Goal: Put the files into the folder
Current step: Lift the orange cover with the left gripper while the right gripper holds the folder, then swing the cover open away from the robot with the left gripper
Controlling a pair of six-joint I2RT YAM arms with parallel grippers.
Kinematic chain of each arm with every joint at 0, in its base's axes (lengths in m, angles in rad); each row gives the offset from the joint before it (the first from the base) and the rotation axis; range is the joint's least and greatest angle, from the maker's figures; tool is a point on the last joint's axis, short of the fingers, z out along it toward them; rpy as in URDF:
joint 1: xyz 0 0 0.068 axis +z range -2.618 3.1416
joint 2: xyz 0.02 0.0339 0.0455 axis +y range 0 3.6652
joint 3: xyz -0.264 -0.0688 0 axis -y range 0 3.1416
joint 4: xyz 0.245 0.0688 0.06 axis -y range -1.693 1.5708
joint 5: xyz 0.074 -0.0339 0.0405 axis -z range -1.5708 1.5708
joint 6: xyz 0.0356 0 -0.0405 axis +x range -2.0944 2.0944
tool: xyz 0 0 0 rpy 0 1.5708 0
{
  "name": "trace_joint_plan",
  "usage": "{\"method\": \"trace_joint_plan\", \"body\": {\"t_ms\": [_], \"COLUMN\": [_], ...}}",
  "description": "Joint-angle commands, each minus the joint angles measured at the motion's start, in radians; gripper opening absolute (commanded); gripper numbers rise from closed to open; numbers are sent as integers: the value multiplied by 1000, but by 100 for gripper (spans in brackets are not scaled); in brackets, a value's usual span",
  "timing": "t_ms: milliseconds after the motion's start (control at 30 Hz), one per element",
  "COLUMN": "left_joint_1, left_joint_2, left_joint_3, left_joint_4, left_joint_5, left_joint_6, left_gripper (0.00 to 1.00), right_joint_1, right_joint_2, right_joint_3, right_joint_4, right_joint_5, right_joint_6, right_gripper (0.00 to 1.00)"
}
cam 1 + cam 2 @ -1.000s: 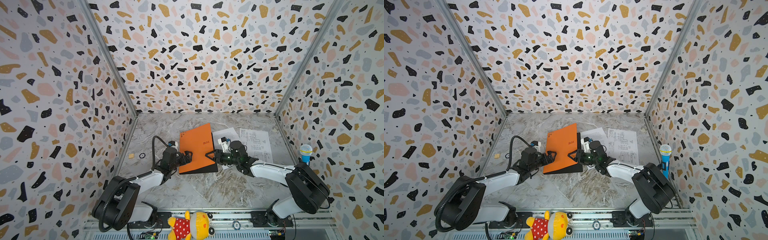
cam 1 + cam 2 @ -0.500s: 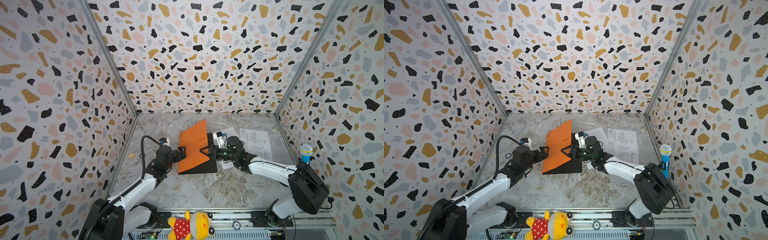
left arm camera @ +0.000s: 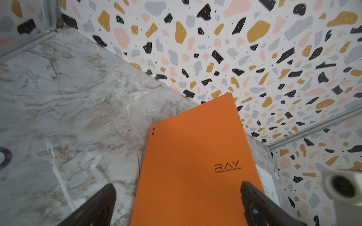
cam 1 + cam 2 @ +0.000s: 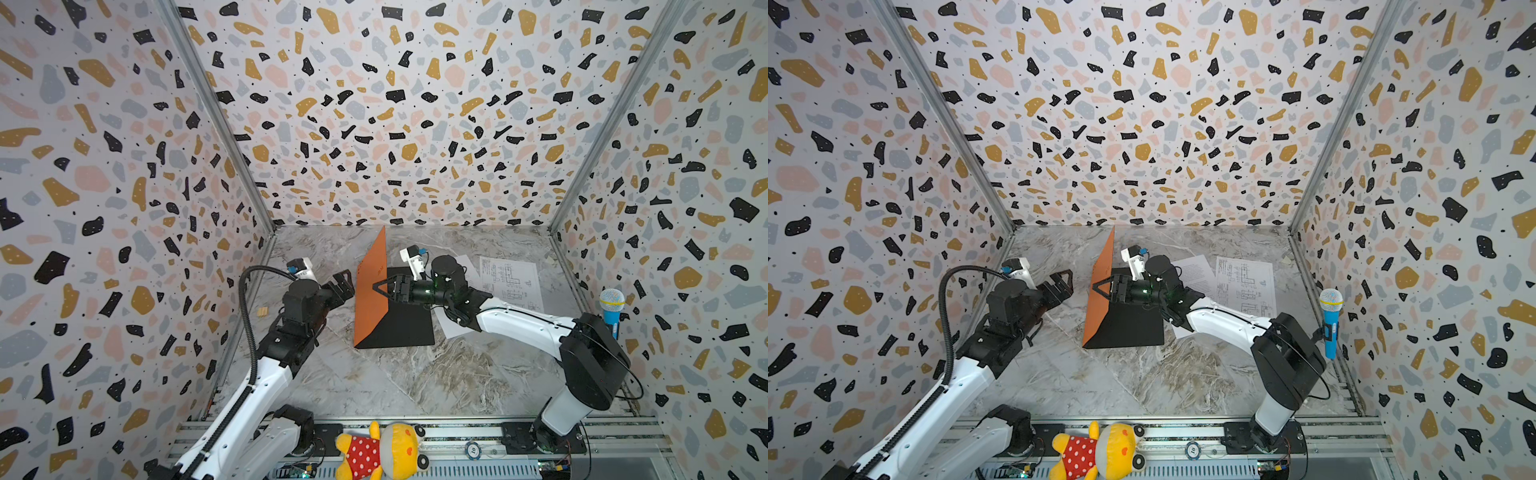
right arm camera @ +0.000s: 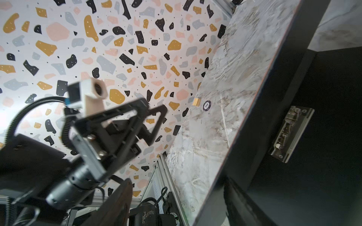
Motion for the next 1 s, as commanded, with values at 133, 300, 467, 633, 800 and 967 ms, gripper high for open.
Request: {"method": "trace_joint_plan", "body": {"t_ms": [133,300,467,633,800,967], "left_joint_1": [64,126,162,179,180,180], "left_joint_2": [43,79,118,149,173,177], "left_joint_3": [237,352,393,448,466,446], "left_joint_4": [-201,-282,-293,-312,-316,-291], "left_joint_5": [-56,-23,11,26,54,84], "left_joint_6": [68,113,118,128,128,120], "left_gripper": [100,100,100,99,99,99], "right_joint_1": [51,70,92,97,100,99], "right_joint_2": [129,226,332,405,428,413], "right_joint_3": [180,289,409,481,507,487], "right_joint_4": [-20,-11,-14,-1,9,31], "right_joint_5": [-55,-79,-101,-103,-101,-100], "right_joint_6": [-19,-4,10,29,39,30], "right_gripper": [75,76,79,84,89,95]}}
